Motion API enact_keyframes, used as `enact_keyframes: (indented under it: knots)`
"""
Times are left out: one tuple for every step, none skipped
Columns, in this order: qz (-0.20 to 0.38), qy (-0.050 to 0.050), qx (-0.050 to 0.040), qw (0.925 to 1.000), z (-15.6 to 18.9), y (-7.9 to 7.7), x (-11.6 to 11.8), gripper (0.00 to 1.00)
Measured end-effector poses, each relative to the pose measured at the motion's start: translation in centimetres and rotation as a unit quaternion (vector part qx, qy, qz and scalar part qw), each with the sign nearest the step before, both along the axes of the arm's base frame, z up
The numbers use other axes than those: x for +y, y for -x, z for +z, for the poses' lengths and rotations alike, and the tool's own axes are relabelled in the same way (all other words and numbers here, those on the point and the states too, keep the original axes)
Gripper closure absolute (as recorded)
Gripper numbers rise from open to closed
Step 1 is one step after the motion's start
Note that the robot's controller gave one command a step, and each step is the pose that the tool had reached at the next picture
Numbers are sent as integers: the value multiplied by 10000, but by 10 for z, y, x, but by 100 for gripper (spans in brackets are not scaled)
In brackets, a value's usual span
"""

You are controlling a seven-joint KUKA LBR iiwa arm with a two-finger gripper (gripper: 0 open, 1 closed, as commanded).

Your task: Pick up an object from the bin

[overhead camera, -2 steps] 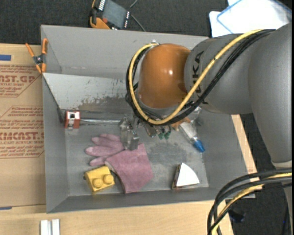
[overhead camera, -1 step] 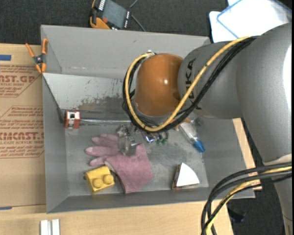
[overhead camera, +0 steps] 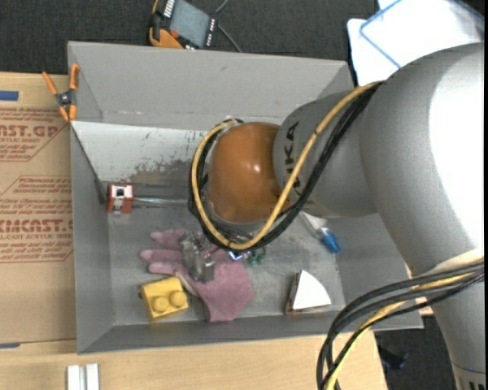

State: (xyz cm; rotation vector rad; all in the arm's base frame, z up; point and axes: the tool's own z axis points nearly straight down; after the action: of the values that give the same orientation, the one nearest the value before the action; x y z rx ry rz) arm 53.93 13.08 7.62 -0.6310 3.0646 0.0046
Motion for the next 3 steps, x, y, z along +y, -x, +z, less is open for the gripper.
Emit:
enact_keyframes:
  knots:
    - [-468, -17, -49, 9989, 2, -45, -10, 0]
    - [-469, -17, -48, 9989, 2, -45, -10, 0]
    - [-625, -44, -86, 9980, -5, -33, -15, 0]
